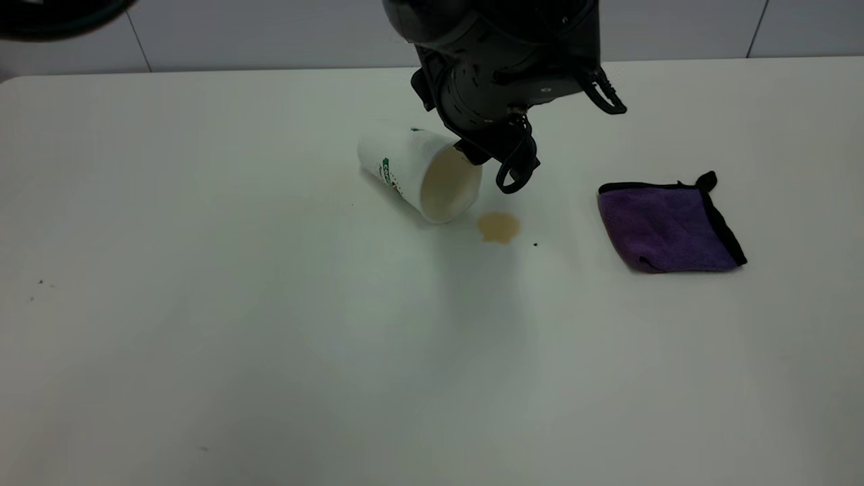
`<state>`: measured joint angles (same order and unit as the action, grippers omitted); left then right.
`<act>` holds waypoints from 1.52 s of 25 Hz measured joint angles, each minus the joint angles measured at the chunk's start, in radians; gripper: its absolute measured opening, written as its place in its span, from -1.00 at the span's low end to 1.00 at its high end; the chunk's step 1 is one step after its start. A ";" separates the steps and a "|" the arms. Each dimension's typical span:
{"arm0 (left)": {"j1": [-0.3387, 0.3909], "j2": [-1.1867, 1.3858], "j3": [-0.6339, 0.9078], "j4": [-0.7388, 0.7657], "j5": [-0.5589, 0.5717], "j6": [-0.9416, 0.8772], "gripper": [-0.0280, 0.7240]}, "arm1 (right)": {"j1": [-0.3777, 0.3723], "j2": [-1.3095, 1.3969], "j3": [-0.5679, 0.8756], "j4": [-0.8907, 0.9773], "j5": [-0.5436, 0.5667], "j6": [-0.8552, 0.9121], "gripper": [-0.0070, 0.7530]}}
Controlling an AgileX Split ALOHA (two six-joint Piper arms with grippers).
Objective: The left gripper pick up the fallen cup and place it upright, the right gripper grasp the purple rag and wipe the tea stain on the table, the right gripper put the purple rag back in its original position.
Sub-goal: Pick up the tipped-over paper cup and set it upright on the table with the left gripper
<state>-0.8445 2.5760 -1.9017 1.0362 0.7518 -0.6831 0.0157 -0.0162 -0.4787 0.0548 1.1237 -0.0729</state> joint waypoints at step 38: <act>0.036 0.144 -0.001 0.252 0.113 -0.196 -0.60 | 0.000 0.000 0.000 0.000 0.000 0.000 0.39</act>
<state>-0.8084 2.7202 -1.9027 1.2885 0.8651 -0.8789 0.0157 -0.0162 -0.4787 0.0548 1.1237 -0.0729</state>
